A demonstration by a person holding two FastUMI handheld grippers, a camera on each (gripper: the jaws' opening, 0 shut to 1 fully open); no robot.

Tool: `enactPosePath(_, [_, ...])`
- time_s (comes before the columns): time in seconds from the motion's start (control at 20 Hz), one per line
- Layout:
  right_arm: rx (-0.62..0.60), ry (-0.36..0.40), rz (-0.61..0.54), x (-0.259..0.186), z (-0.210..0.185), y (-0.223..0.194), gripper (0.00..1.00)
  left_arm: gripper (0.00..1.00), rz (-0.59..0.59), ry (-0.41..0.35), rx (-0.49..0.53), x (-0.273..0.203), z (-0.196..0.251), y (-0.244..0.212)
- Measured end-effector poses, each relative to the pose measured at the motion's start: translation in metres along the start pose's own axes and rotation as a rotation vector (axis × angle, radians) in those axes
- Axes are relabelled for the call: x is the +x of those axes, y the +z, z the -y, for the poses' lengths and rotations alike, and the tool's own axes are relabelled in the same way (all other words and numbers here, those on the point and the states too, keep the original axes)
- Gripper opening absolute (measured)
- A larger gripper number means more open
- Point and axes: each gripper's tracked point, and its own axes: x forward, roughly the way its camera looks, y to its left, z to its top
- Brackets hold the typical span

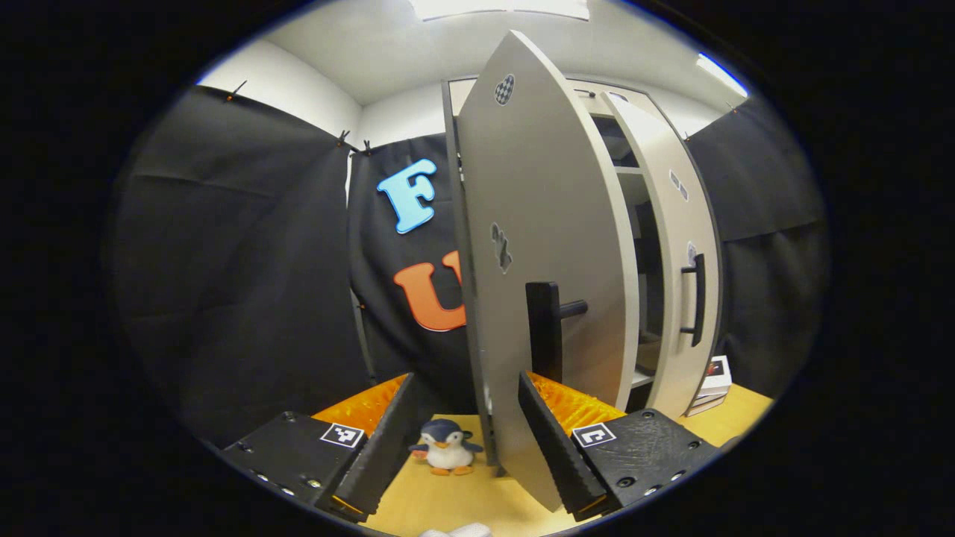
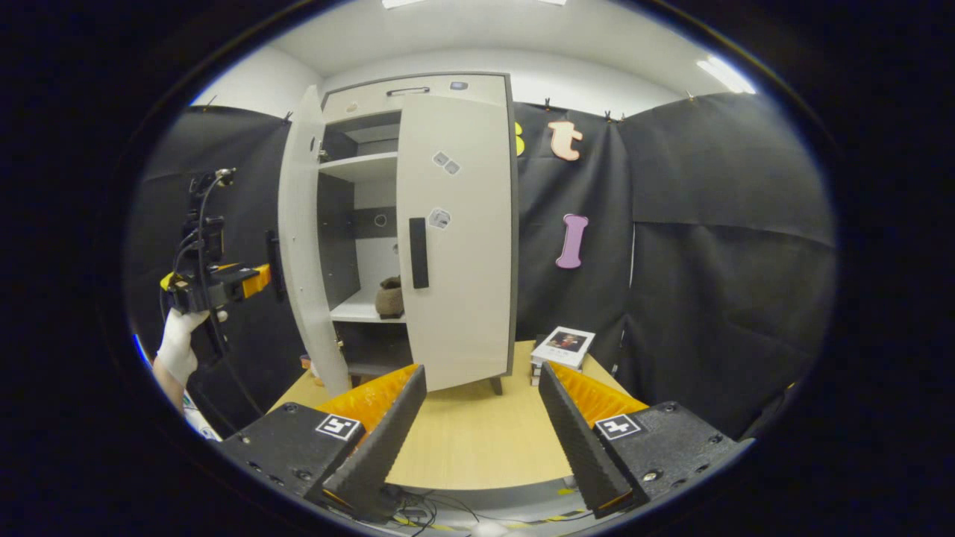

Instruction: Grab one shoe with the right hand and put it into the shoe cabinet, grab the other shoe with the left hand and put it into the shoe cabinet; then close the right door with the right hand and the left door with the left hand.

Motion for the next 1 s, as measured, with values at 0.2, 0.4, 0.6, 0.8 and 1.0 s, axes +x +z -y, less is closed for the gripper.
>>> enactPosePath(0.2, [-0.003, 0.014, 0.004, 0.0, 0.011, 0.004, 1.0, 1.0, -0.024, -0.065, 0.02, 0.008, 0.049, 0.001])
enactPosePath(0.4, [0.018, 0.027, 0.034, 0.004, 0.027, 0.018, 0.99, 0.96, -0.035, -0.082, 0.024, -0.003, 0.073, 0.002])
enactPosePath(0.6, [0.029, 0.071, 0.045, 0.012, 0.034, 0.028, 0.99, 0.96, -0.052, -0.074, 0.012, -0.035, 0.083, 0.002])
enactPosePath(0.8, [0.025, 0.095, 0.057, 0.016, 0.041, 0.034, 0.99, 0.96, -0.071, -0.056, -0.015, -0.074, 0.079, 0.011])
enactPosePath(1.0, [0.028, 0.113, 0.057, 0.012, 0.046, 0.037, 1.0, 0.96, -0.068, -0.029, -0.012, -0.119, 0.066, 0.019])
